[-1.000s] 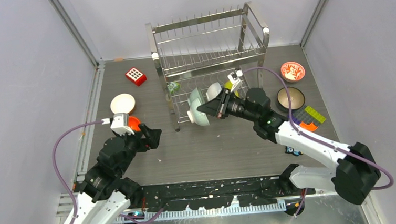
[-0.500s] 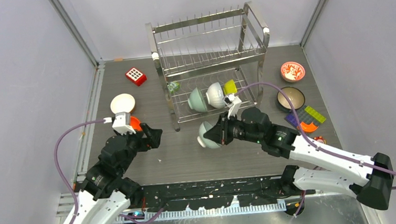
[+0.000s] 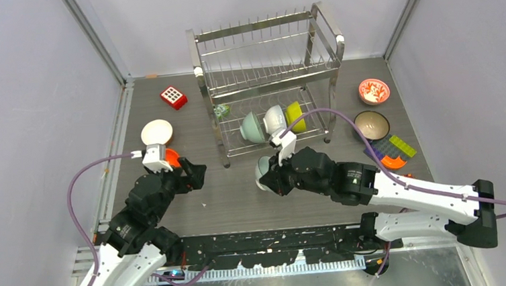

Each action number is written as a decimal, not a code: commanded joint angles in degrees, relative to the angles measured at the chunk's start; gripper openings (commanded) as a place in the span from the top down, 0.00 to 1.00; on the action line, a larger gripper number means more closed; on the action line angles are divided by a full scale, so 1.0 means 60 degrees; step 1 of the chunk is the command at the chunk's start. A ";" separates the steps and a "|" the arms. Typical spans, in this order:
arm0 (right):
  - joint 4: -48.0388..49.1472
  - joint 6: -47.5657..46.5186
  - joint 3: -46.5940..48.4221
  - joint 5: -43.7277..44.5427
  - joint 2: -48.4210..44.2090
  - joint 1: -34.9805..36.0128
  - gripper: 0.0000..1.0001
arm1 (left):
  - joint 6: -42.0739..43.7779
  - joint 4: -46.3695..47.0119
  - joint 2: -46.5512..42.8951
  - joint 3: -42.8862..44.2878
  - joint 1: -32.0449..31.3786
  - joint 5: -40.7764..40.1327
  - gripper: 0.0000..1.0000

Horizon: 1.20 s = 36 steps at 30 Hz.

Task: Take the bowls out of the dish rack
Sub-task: Place the bowl at the center of the board.

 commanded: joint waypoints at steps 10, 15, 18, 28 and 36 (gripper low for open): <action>-0.1319 -0.3278 0.2843 0.2832 0.1451 0.1564 0.99 | -0.0194 -0.1210 0.0767 0.1109 -0.0044 0.0083 0.13; -0.1582 -0.4076 0.3095 0.3202 0.1841 0.1627 0.99 | -0.0373 -0.1875 0.1227 0.1714 -0.0031 0.0461 0.12; -0.1589 -0.4435 0.3009 0.3432 0.1845 0.1670 0.99 | -0.0537 -0.2344 0.1773 0.2284 -0.0042 0.0882 0.12; -0.2132 -0.5925 0.2684 0.4401 0.1803 0.2462 0.99 | -0.0094 -0.1348 0.2161 0.2784 -0.0032 0.2368 0.11; -0.1902 -0.7574 0.2158 0.5404 0.1812 0.4077 0.99 | 0.0064 -0.0522 0.2367 0.2952 -0.0037 0.4655 0.12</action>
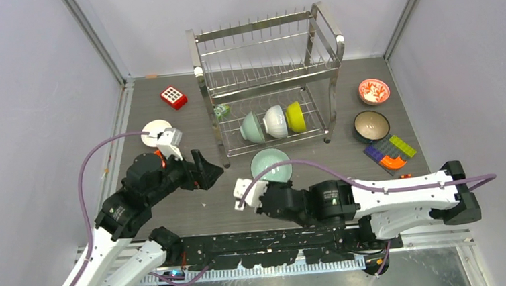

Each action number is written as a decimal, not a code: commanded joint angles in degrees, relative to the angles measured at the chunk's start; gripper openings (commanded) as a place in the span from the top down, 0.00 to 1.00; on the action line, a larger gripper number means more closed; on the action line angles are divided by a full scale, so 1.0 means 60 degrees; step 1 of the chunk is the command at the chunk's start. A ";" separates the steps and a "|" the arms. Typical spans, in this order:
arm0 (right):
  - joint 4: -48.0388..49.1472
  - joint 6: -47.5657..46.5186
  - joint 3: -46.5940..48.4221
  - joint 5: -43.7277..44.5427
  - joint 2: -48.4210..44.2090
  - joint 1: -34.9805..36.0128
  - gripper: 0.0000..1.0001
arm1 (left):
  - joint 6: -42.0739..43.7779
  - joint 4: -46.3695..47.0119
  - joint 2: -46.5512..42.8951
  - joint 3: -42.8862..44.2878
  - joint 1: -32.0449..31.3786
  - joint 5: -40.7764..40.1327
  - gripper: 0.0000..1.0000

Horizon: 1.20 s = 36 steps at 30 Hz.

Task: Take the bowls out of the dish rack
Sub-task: Place the bowl at the center of the board.

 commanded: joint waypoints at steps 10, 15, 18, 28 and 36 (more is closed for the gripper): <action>-0.0010 -0.2342 0.0137 0.0194 0.0302 0.2303 0.99 | 0.0534 0.0142 0.0459 0.0786 -0.0044 0.2450 0.15; -0.0506 -0.2591 0.0395 -0.0339 0.0740 0.2740 0.99 | 0.1333 -0.0712 0.1081 0.1370 -0.0180 0.2847 0.16; -0.0603 -0.2667 0.0491 -0.0725 0.0922 0.2791 0.99 | 0.1882 -0.0973 0.1251 0.1522 -0.0595 0.2769 0.17; -0.0573 -0.2945 0.0667 -0.1066 0.1198 0.2824 0.99 | 0.2700 -0.1908 0.2388 0.1823 -0.3955 -0.0157 0.18; -0.0577 -0.3015 0.0617 -0.1086 0.1142 0.2824 0.99 | 0.2488 -0.1623 0.3128 0.1664 -0.4152 -0.0192 0.26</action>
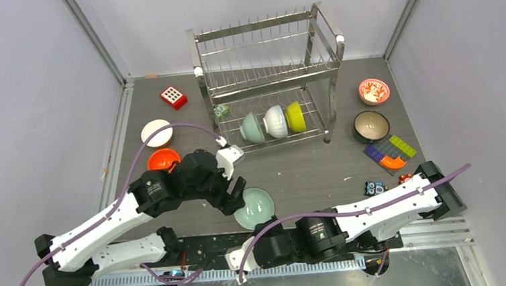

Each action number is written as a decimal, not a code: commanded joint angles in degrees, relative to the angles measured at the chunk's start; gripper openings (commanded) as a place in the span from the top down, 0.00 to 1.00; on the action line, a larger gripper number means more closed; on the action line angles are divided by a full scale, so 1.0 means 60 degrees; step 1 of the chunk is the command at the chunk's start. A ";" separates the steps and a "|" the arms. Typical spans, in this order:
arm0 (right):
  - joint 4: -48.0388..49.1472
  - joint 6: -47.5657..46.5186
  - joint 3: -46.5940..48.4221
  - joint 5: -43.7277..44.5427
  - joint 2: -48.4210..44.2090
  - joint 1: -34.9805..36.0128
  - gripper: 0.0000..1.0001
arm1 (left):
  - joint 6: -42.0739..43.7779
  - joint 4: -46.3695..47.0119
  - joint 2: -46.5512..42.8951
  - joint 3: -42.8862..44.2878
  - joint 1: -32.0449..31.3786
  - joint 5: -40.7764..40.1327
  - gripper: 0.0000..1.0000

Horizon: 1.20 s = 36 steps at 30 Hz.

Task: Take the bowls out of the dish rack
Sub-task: Place the bowl at the center of the board.

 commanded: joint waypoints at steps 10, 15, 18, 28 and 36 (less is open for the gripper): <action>0.0529 -0.0671 0.0312 0.0161 -0.0209 0.0053 0.99 | 0.0081 0.0174 0.0864 0.0383 -0.0179 -0.0160 0.50; 0.0531 -0.0713 0.0345 0.0114 -0.0181 0.0060 0.99 | 0.0053 0.0159 0.0810 0.0346 -0.0181 -0.0174 0.58; 0.0515 -0.0758 0.0392 0.0145 -0.0118 0.0059 0.99 | 0.0015 0.0173 0.0820 0.0357 -0.0179 -0.0194 0.58; 0.0364 -0.0834 0.0673 0.0243 0.0191 0.0060 0.99 | 0.0075 -0.0041 0.1105 0.0570 -0.0192 -0.0302 0.82; 0.0396 -0.0863 0.0769 0.0174 0.0381 0.0051 0.99 | -0.0132 -0.0047 0.1051 0.0522 -0.0204 -0.0416 0.78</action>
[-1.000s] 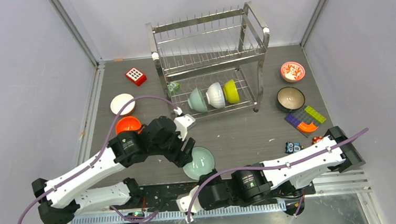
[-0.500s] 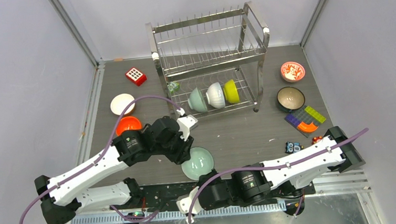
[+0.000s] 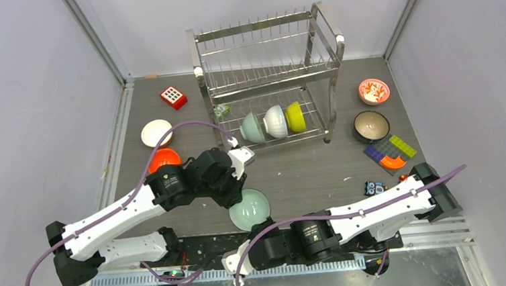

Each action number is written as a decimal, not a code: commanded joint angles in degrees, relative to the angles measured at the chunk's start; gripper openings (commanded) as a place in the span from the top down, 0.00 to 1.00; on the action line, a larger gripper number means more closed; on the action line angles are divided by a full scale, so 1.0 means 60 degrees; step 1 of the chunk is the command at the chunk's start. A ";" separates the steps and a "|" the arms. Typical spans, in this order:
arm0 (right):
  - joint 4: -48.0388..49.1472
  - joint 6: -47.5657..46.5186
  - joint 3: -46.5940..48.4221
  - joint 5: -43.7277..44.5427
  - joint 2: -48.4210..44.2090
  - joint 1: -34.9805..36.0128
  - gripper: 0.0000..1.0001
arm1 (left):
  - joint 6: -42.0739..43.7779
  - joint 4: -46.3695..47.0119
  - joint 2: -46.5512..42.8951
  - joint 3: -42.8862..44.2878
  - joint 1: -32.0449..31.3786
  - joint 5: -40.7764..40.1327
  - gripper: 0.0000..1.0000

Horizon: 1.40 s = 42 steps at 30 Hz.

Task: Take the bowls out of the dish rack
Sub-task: Place the bowl at the center of the board.

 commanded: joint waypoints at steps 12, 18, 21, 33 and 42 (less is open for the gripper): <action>0.0518 -0.0340 0.0518 0.0319 0.0003 0.0058 0.99 | -0.0077 0.0157 -0.0140 0.0144 -0.0122 -0.0029 0.93; 0.0533 -0.0391 0.0507 0.0337 -0.0040 0.0060 0.99 | -0.0166 0.0183 -0.0143 0.0078 -0.0149 -0.0059 0.71; 0.0603 -0.0452 0.0472 0.0380 -0.0042 0.0060 0.99 | -0.0219 0.0245 -0.0174 0.0050 -0.0169 -0.0092 0.70; 0.0582 -0.0298 0.0557 0.0653 -0.0057 0.0053 0.92 | -0.0336 0.0444 -0.0225 0.0085 -0.0293 -0.0640 1.00; 0.0334 0.0759 0.1286 0.0857 -0.0033 0.0242 0.21 | -0.1328 0.1068 -0.1043 -0.0314 -0.0286 -0.2337 1.00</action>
